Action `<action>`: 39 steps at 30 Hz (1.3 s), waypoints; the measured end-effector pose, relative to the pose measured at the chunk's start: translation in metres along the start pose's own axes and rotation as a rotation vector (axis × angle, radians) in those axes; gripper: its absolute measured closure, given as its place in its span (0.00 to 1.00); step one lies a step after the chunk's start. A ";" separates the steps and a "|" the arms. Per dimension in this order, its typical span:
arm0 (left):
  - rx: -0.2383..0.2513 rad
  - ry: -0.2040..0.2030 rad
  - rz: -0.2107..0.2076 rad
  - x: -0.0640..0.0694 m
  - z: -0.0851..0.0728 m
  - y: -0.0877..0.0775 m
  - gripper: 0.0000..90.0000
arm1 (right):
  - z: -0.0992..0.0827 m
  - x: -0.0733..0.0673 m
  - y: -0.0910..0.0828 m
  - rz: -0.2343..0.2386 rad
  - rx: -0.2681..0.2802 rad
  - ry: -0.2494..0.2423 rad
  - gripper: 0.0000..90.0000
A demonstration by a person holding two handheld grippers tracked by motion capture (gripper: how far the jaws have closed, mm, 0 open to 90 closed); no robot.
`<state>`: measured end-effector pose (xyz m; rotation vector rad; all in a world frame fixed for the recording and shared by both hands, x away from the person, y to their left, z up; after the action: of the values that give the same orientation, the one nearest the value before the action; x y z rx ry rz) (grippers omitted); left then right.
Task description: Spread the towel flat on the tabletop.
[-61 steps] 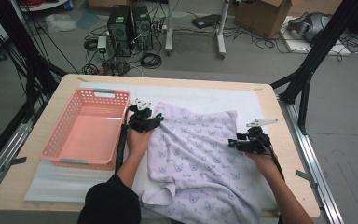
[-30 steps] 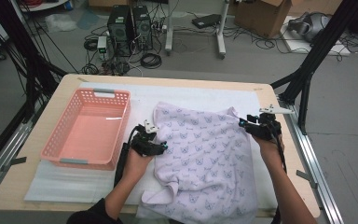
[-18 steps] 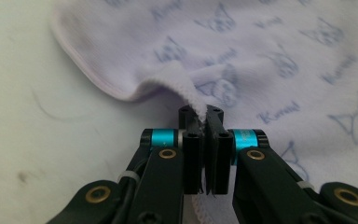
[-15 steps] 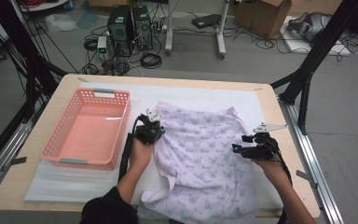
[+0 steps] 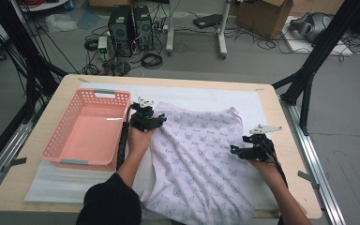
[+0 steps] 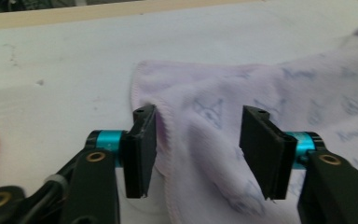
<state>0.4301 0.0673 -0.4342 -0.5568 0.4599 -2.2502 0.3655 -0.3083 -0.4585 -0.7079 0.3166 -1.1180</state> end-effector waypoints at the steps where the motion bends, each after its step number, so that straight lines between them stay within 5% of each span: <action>1: -0.001 -0.002 -0.019 0.002 -0.002 -0.004 0.48 | -0.001 -0.001 0.004 -0.015 -0.018 -0.010 0.25; 4: -0.010 -0.014 -0.061 0.009 -0.009 -0.014 0.43 | -0.001 -0.003 0.012 -0.013 -0.034 -0.043 0.19; 6: -0.025 -0.012 -0.087 0.015 -0.013 -0.020 0.41 | 0.001 -0.005 0.014 -0.046 -0.043 -0.082 0.26; 7: -0.046 -0.006 -0.098 0.018 -0.015 -0.022 0.40 | 0.003 -0.006 0.015 -0.031 -0.038 -0.095 0.39; 9: -0.038 0.002 -0.119 0.025 -0.018 -0.026 0.38 | 0.008 -0.004 0.015 -0.014 -0.017 -0.102 0.88; 11: -0.055 0.027 -0.129 0.033 -0.021 -0.030 0.38 | 0.011 -0.003 0.019 -0.014 -0.012 -0.105 0.94; 15: -0.069 0.037 -0.162 0.045 -0.029 -0.034 0.38 | 0.021 0.011 0.033 0.005 -0.024 -0.007 0.95; 22: -0.102 0.010 -0.184 0.051 -0.044 -0.037 0.37 | 0.033 0.031 0.045 -0.143 0.041 0.099 0.95; 25: -0.133 0.011 -0.177 0.050 -0.049 -0.035 0.37 | 0.035 0.029 0.042 -0.177 0.065 0.085 0.93; 33: -0.238 0.118 -0.094 0.049 -0.062 -0.024 0.37 | 0.031 0.026 0.018 -0.118 0.077 0.100 0.59; 39: -0.241 0.146 -0.076 0.051 -0.063 -0.022 0.44 | 0.010 0.021 -0.011 -0.047 0.081 0.089 0.55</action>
<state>0.3528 0.0531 -0.4641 -0.5409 0.8035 -2.3334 0.3721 -0.3260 -0.4415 -0.5984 0.3296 -1.2029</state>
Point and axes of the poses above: each handheld gripper's, and its own axes: y roughly forward along the jaws, z roughly out of its top, x roughly to its right, the point moved 3 cm from there along y, roughly forward along the jaws, and after that the axes turned 15 degrees about -z, right-handed, at the moved point
